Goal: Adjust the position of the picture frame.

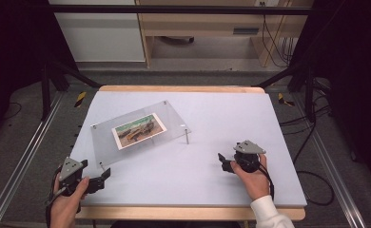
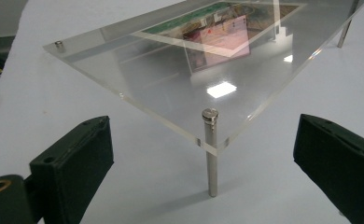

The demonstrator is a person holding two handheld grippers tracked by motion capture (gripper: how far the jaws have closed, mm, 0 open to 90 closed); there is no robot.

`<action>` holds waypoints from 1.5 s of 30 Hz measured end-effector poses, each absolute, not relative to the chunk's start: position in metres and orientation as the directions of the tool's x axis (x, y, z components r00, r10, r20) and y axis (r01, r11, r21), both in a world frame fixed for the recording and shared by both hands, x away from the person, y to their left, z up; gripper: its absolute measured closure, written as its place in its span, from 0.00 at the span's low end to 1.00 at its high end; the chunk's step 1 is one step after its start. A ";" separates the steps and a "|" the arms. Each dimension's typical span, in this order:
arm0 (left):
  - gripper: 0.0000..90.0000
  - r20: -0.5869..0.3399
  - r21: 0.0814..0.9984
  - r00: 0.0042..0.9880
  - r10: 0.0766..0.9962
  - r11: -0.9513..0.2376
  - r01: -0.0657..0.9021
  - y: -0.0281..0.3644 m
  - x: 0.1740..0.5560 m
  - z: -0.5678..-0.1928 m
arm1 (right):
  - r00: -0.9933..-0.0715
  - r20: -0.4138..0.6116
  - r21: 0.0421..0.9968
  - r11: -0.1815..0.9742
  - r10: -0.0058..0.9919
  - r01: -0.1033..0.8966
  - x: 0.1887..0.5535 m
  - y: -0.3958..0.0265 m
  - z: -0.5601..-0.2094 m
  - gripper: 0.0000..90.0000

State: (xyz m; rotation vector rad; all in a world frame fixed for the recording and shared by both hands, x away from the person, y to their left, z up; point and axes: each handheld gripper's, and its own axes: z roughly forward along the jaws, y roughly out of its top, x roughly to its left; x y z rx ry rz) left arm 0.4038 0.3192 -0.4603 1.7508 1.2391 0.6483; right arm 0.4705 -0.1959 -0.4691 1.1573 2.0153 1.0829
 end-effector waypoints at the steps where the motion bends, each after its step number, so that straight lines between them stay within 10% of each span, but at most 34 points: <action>1: 0.05 -0.077 0.868 0.370 0.926 -0.121 0.482 0.319 0.404 -0.461 | -0.463 -0.078 0.859 0.295 0.883 0.418 0.470 -0.196 -0.469 0.19; 45: 0.07 -0.008 0.803 0.460 0.888 -0.268 0.532 0.304 0.405 -0.471 | -0.655 -0.014 0.869 0.333 0.756 0.366 0.514 -0.076 -0.448 0.30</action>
